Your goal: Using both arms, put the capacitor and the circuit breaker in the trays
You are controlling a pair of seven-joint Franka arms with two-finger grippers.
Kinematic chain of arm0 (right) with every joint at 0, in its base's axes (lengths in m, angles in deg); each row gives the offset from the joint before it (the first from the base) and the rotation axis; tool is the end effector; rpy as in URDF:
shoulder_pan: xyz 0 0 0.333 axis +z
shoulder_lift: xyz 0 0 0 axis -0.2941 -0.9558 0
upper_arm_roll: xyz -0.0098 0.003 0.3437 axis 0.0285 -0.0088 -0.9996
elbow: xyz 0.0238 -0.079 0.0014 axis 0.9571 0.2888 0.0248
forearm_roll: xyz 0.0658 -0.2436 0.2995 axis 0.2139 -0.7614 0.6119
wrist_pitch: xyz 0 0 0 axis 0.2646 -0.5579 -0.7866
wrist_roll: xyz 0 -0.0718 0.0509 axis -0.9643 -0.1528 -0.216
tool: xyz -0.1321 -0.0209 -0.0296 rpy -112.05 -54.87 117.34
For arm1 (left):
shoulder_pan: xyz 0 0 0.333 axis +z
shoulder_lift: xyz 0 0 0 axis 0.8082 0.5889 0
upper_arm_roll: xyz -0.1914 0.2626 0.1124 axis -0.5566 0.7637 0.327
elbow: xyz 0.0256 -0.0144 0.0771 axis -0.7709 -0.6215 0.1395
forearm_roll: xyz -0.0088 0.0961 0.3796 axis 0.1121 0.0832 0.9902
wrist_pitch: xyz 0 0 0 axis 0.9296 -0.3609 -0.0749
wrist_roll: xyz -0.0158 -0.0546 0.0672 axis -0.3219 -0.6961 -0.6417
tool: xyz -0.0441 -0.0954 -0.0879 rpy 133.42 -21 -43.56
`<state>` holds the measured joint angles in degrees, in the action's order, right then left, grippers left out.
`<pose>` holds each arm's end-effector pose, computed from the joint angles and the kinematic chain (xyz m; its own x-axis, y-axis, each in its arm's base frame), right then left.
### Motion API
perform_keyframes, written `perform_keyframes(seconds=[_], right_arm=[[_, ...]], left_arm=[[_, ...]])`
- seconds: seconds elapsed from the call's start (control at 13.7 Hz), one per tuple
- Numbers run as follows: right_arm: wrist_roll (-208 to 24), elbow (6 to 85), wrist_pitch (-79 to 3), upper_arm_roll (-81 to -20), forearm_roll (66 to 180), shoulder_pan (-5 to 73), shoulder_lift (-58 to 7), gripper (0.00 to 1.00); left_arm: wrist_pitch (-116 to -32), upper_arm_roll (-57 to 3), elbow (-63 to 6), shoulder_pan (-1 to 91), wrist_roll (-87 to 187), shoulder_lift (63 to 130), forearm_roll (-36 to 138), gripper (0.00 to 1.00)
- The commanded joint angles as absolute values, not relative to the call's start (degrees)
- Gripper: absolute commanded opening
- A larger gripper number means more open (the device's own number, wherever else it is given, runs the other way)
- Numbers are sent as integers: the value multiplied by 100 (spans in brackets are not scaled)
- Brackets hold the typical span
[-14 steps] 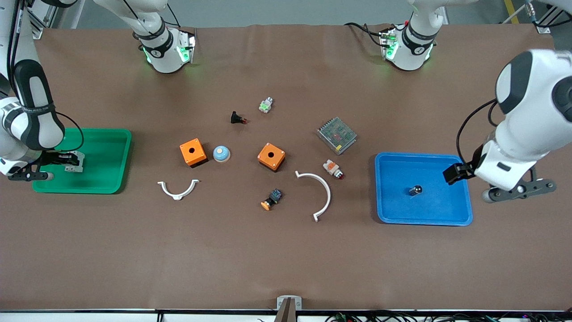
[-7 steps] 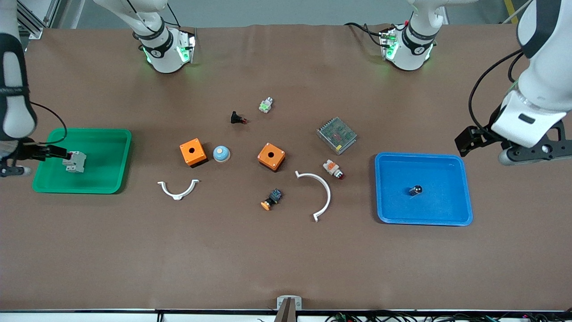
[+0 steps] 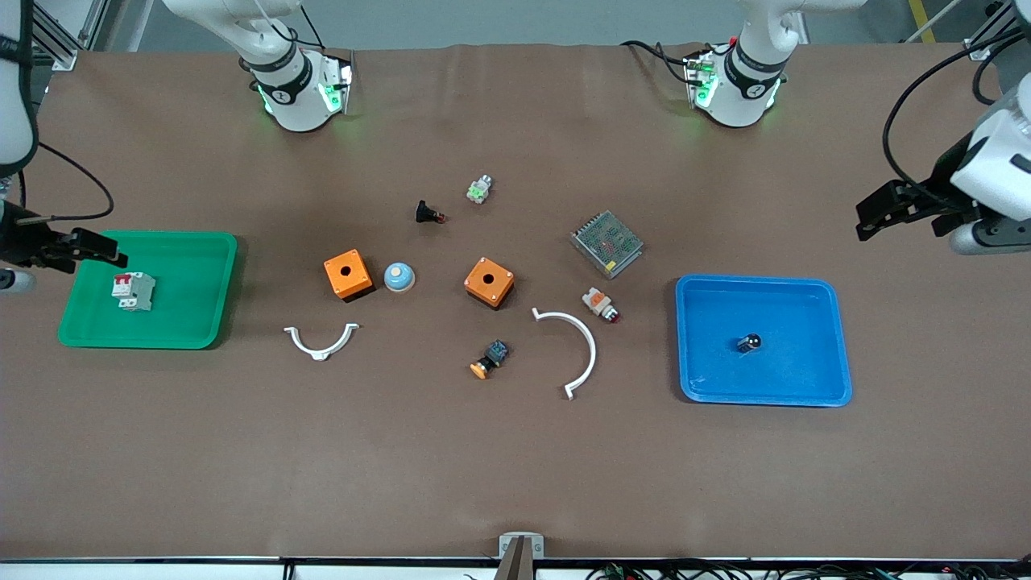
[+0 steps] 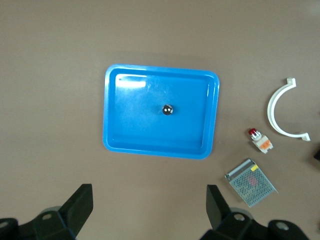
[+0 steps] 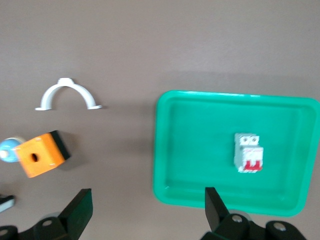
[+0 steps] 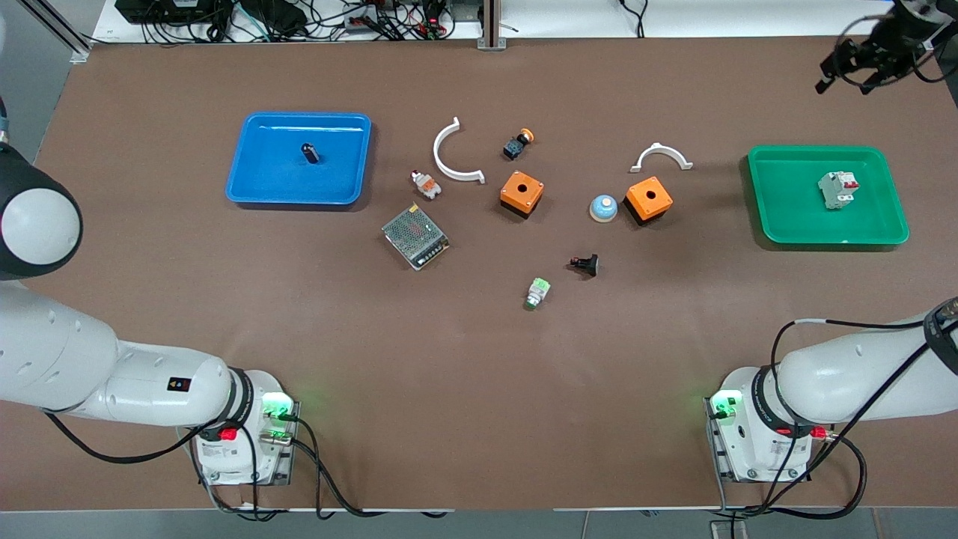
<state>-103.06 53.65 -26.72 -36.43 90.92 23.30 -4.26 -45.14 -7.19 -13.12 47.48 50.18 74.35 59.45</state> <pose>0.5479 -0.1188 0.4804 0.9971 0.0262 -0.0713 0.0195 -0.9955 -0.0925 0.5693 -0.0526 0.6338 0.9997 0.0209 0.0116 0.0209 -0.9998 0.0064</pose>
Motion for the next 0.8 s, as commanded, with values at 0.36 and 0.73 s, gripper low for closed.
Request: perform_keyframes(seconds=[0.36, 0.73], right_arm=[[-9284, 3646, -1371, -3625, 8698, 3151, -241, 100], [-9302, 3415, -1389, -3608, 8469, 3284, -338, 100]], left_arm=[[-4288, -480, -1808, 4618, 5223, 6889, 5621, 100], [-4315, -357, -1984, 4574, 5223, 6722, 5499, 100]])
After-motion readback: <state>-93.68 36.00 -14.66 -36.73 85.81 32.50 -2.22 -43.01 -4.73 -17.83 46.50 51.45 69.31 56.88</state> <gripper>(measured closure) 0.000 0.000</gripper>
